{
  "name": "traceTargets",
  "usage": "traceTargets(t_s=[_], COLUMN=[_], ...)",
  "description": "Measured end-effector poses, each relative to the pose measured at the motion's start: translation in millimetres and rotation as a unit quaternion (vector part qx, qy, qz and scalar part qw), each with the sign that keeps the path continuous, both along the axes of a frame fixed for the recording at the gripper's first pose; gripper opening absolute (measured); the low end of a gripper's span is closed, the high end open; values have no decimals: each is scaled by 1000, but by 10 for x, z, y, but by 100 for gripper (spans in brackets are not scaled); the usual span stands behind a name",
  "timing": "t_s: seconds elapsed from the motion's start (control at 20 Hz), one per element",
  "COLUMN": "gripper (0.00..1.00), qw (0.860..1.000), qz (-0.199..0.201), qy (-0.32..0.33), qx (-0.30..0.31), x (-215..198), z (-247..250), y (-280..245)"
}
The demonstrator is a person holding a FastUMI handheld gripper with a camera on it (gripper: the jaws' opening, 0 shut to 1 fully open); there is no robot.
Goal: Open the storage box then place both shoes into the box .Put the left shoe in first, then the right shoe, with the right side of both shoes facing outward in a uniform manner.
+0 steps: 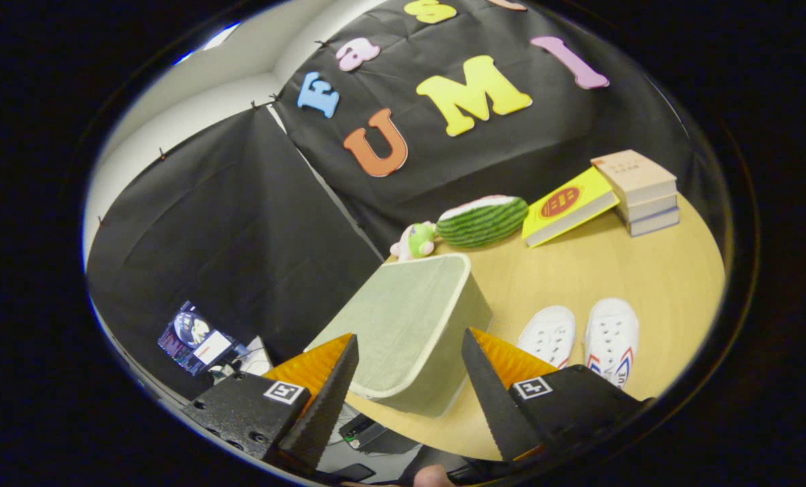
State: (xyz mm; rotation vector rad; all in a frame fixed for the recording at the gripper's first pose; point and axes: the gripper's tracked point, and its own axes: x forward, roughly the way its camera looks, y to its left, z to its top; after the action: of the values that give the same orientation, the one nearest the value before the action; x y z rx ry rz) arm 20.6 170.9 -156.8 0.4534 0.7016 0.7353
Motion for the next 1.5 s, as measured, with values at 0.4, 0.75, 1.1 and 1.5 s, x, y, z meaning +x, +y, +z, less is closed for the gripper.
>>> traceTargets(t_s=[0.4,0.75,1.1,1.5], gripper=[81,65,7,6], qw=[992,972,967,980], qz=[32,56,60,88], qy=[109,202,225,163], qx=[46,105,100,75], x=[39,59,114,107], z=[-449,-565,-341,410], y=[252,451,508,851])
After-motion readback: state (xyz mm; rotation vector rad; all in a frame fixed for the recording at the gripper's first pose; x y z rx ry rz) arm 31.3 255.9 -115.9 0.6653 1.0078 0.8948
